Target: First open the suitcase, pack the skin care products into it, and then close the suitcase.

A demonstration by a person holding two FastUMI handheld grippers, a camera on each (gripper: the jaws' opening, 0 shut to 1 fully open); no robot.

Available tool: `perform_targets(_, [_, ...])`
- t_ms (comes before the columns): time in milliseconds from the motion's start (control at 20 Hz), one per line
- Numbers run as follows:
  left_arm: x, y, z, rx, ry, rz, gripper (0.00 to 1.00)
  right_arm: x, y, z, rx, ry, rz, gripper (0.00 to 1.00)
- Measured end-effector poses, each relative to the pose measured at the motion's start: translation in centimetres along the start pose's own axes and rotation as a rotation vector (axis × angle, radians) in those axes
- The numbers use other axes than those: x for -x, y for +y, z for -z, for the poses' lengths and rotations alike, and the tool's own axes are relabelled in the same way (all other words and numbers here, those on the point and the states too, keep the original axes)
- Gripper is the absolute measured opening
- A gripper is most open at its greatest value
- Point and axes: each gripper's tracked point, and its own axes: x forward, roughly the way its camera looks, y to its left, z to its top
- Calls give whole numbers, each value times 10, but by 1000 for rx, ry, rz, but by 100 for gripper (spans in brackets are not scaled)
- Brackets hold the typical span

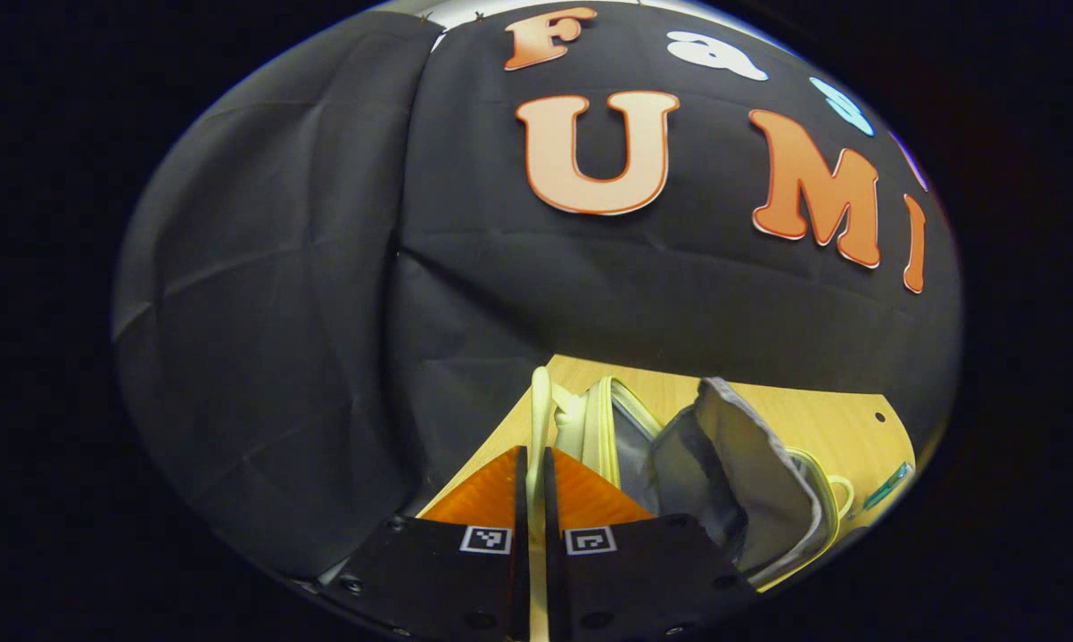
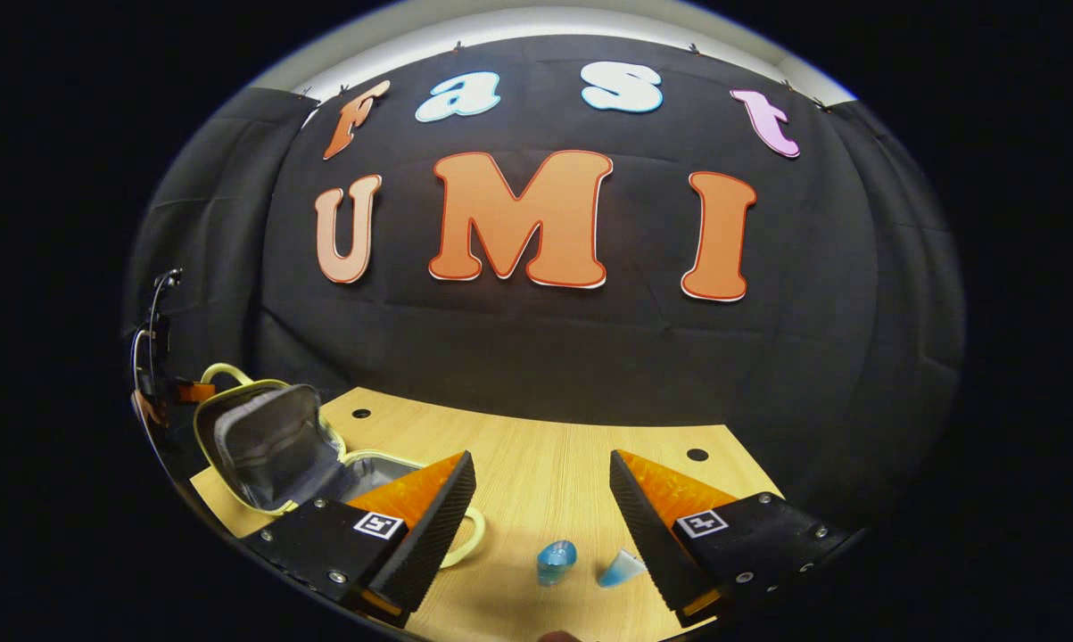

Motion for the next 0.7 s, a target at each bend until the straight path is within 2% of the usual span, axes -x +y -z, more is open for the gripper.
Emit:
perform_targets(300, [-11, 1, 13, -60, 105, -14, 8, 4, 13, 10, -4, 32, 49, 96])
perform_targets(600, [-26, -1, 51, -9, 240, -23, 8, 10, 5, 26, -4, 59, 105, 96])
perform_targets(650, [-24, 7, 55, -27, 252, -59, 8, 10, 1, 32, 3, 74, 114, 96])
perform_targets(700, [-19, 12, 54, -50, 260, -84, 12, 11, -3, 37, 9, 88, 122, 96])
